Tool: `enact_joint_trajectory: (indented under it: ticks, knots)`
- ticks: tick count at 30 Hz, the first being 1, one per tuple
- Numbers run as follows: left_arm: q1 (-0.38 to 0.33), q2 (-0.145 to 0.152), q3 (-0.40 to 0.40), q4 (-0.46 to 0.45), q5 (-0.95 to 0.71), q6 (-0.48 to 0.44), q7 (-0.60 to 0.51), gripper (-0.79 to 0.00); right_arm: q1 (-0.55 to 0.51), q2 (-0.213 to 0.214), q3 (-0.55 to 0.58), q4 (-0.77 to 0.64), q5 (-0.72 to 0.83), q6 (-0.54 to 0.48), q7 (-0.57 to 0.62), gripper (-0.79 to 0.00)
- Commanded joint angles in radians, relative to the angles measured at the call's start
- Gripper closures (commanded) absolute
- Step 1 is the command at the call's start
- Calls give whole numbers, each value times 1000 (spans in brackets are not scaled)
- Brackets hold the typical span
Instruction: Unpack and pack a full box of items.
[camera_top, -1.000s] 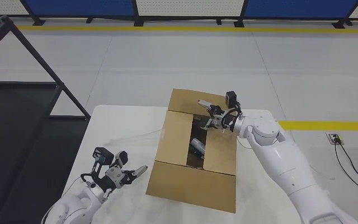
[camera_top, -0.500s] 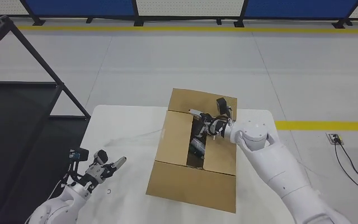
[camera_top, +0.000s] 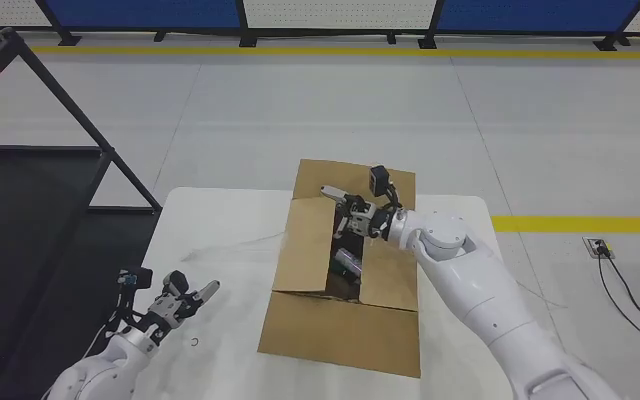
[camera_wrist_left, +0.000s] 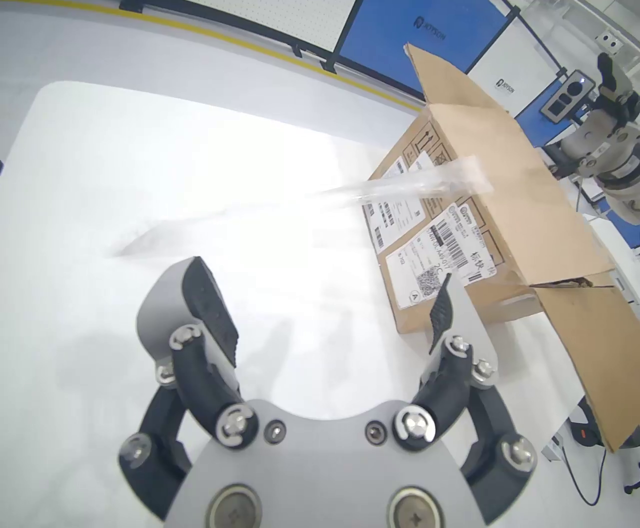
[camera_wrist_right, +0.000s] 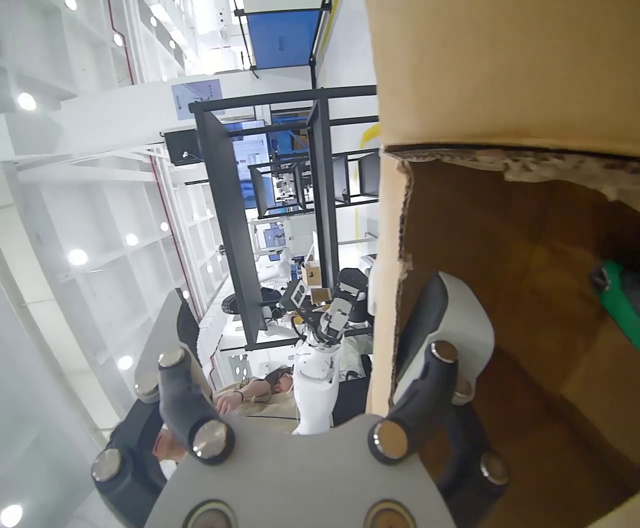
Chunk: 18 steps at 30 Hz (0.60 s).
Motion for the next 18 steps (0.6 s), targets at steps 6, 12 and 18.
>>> enact_joint_trajectory:
  ticks: [6, 12, 18]
  knots:
    - [11, 4, 5, -19, -19, -6, 7, -785, 5, -29, 0, -42, 68, 23, -40, -785]
    - [27, 7, -5, -48, -35, 4, 21, -785, 25, -77, -27, -52, 158, 37, -127, -785]
    - [31, 7, -7, -48, -57, 5, 20, -785, 39, -95, -44, -45, 169, 42, -167, -785]
